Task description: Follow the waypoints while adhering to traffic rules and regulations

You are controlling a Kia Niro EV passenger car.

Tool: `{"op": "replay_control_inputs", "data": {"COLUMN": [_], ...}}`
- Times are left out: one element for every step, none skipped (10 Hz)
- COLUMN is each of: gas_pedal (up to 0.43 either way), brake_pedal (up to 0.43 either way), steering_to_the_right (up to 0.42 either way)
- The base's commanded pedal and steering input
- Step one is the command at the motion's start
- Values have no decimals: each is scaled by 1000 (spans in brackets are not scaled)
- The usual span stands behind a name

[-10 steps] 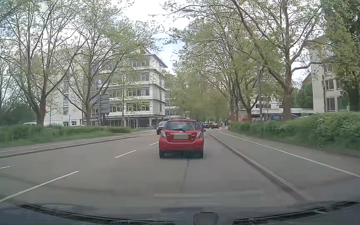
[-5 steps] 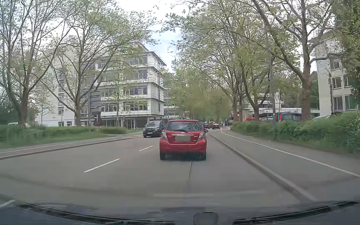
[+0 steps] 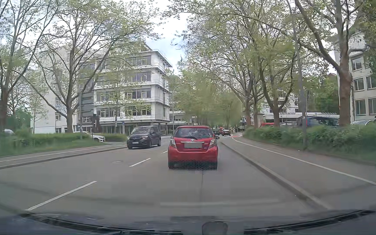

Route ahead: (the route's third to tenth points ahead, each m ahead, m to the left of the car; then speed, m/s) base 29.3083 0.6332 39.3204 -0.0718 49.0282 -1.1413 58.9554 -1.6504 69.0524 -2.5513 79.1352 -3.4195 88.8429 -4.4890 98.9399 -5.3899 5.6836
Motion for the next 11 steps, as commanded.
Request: {"op": "replay_control_inputs", "data": {"gas_pedal": [0,0,0,0,0,0,0,20,39,39,39], "brake_pedal": [0,0,0,0,0,0,0,0,0,0,0], "steering_to_the_right": [6,7,7,6,6,7,7,7,7,8,9]}}
